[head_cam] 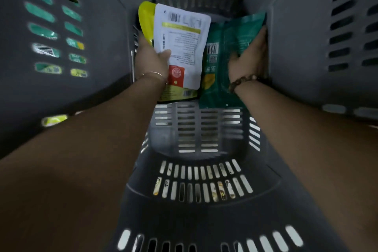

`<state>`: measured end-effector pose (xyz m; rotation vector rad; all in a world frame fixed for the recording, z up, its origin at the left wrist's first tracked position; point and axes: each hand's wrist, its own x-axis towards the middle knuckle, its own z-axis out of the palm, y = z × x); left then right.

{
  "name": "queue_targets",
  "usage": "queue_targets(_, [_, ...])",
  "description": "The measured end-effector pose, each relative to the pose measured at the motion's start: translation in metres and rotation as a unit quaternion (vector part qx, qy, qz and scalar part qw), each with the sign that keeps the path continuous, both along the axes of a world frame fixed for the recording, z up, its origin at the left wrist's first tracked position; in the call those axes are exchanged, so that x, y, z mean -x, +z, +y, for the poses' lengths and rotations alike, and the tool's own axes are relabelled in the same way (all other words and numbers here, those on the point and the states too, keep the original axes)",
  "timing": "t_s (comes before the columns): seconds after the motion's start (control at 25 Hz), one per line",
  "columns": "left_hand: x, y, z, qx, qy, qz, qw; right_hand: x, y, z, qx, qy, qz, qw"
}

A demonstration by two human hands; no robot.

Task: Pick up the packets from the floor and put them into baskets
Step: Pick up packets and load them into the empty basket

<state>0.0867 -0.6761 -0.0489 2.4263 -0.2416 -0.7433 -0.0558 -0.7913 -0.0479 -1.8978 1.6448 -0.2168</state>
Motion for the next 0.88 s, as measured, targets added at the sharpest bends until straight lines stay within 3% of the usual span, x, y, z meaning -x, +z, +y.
queue_targets(0.12, [0.022,0.008,0.008,-0.042,-0.122,-0.162,0.978,0.007,0.010,0.016,0.085,0.122,0.080,0.986])
queue_targets(0.24, [0.042,0.009,0.023,-0.149,-0.336,-0.153,0.917,0.017,0.014,0.033,0.046,0.275,0.172,0.945])
queue_targets(0.32, [0.047,-0.001,0.029,-0.212,-0.409,-0.137,0.877,0.019,0.008,0.031,-0.011,0.353,0.240,0.904])
queue_targets(0.48, [0.044,-0.026,0.025,-0.222,-0.399,-0.136,0.879,0.014,-0.017,0.018,-0.100,0.418,0.321,0.844])
queue_targets(0.8, [0.037,-0.014,0.022,-0.273,-0.430,-0.091,0.856,0.007,-0.012,0.016,-0.164,0.394,0.313,0.849])
queue_targets(0.88, [0.036,0.006,0.020,-0.244,-0.403,-0.057,0.880,0.007,0.004,0.014,-0.156,0.370,0.287,0.870])
